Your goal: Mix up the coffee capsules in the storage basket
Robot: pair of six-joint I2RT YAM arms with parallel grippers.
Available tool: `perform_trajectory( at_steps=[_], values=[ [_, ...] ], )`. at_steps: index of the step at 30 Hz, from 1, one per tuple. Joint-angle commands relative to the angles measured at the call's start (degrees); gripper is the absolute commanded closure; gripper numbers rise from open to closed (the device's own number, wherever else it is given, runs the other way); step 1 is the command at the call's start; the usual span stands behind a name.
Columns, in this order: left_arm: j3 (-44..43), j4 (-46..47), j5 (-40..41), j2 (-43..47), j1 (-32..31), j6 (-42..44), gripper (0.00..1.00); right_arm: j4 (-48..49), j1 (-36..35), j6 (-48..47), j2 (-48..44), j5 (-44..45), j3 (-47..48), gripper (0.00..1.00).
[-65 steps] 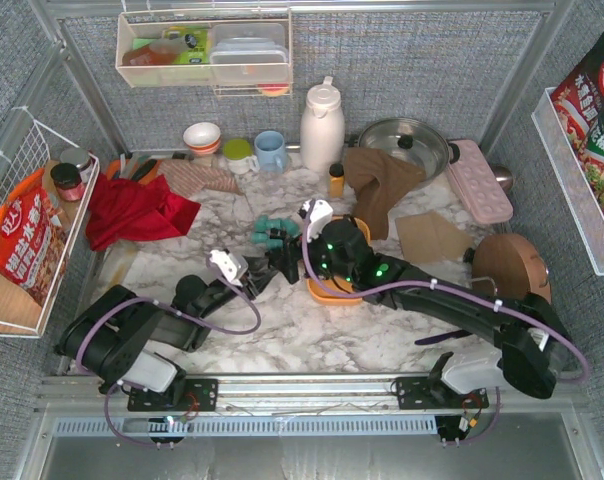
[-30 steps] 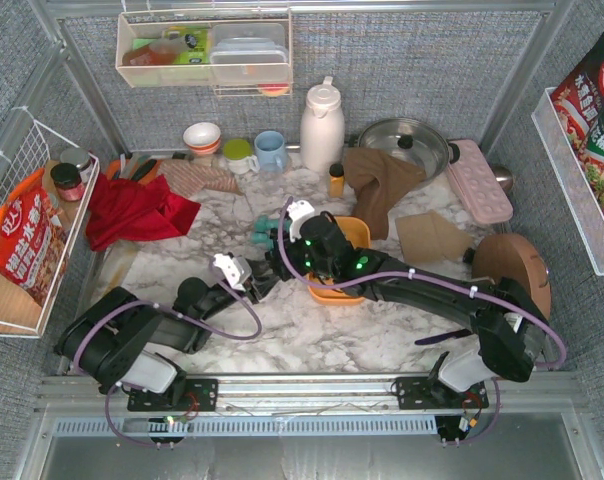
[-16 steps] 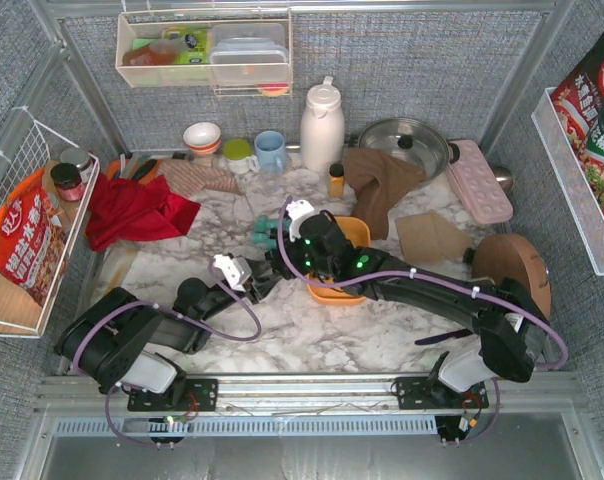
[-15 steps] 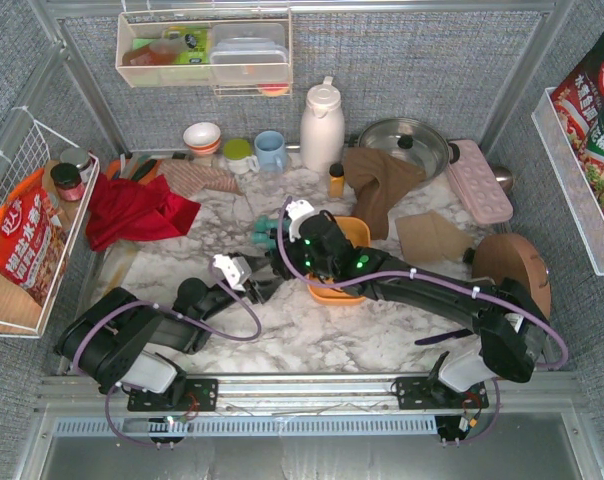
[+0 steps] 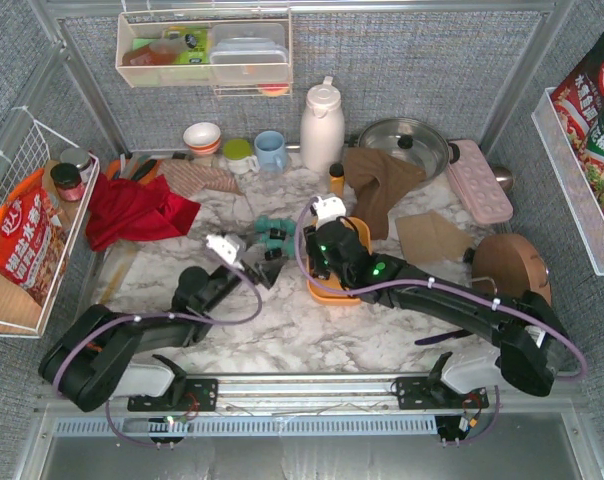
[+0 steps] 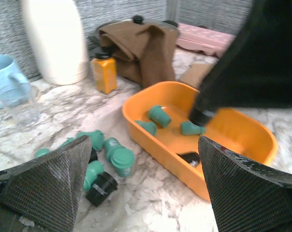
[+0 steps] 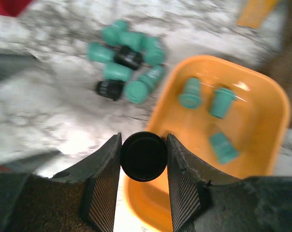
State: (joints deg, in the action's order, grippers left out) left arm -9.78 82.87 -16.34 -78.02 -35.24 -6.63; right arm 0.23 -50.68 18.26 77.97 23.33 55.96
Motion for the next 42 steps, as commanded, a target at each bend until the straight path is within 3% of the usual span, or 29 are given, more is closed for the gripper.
perform_trajectory(
  at_steps=[1, 3, 6, 12, 28, 42],
  values=[
    [-9.24, -30.34, 13.43, 4.48, 0.16, -3.51, 0.01, -4.15, 1.01, -3.32, 0.51, 12.56, -1.11, 0.80],
    [-13.30, -39.24, 18.23, 3.28, 0.30, -3.39, 0.01, -5.81, 1.54, -4.10, 1.17, 14.47, -1.64, 0.77],
    [-16.35, -43.50, 22.75, -1.04, 0.72, -4.03, 0.01, -7.34, 2.73, -4.24, 2.03, 15.33, -2.12, 0.73],
    [-23.06, -51.02, 23.55, -9.25, 1.14, -5.92, 0.01, -8.39, 5.06, -3.23, 2.96, 13.37, -2.42, 0.65],
    [-25.97, -50.47, 25.05, -14.84, 1.22, -12.12, 0.01, -9.77, 7.08, -1.44, 5.02, 6.17, -1.21, 0.38],
    [-26.84, -46.87, 23.33, -19.17, 0.66, -14.10, 0.11, -9.74, 7.08, -0.24, 5.40, 3.66, -1.37, 0.36]
  ],
)
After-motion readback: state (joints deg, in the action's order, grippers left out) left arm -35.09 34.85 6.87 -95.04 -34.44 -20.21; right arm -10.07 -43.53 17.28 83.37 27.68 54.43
